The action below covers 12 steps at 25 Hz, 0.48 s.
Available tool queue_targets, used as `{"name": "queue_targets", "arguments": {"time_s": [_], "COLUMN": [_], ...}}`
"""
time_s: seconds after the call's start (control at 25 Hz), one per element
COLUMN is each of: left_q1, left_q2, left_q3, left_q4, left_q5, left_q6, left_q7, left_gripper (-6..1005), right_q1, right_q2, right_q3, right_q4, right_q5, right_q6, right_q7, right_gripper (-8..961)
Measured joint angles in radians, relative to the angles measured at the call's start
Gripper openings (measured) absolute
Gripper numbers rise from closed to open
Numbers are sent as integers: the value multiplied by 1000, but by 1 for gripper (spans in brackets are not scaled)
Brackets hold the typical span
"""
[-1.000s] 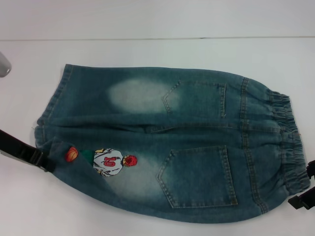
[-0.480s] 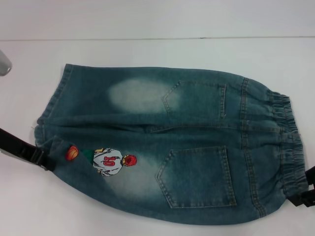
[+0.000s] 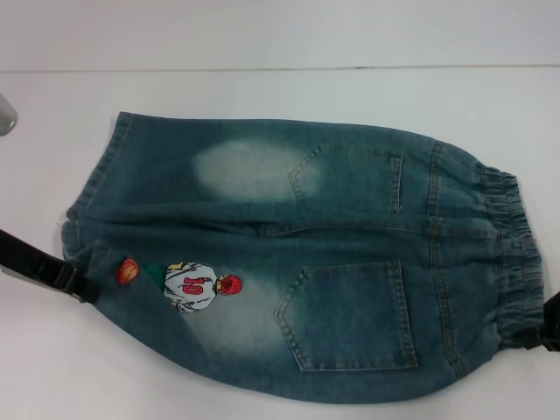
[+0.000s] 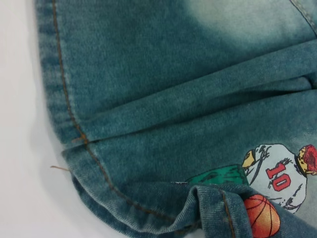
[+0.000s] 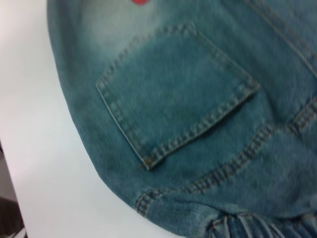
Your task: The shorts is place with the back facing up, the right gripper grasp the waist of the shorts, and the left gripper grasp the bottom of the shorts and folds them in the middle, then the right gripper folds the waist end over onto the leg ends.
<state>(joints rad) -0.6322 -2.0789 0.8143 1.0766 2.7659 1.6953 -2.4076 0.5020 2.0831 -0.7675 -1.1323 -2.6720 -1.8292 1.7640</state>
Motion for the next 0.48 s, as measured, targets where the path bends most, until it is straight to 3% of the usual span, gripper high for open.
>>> {"name": "queue_targets", "arguments": {"time_s": [0.08,0.24,0.48], "left_q1": [2,-4,5], "left_q2": [1,7,44], "left_q3": [-10,-119,-243], "left_q4": [-1,-1,-13], "left_q5": [-2,-16,-118], "left_q6": [0,8,0], "left_q7": [8,62,134], "left_gripper": [73,73,73], "right_q1": [-6,-18,-33], "right_q2": [-2,-2,-2], "right_q3": [15,67,147], "right_q4": [-7,-20,-38], "right_q5": [24,76,178], "right_q6": [-4,-9,4], "right_q7": [-20,-67,-135], "right_gripper": [109,61,58]}}
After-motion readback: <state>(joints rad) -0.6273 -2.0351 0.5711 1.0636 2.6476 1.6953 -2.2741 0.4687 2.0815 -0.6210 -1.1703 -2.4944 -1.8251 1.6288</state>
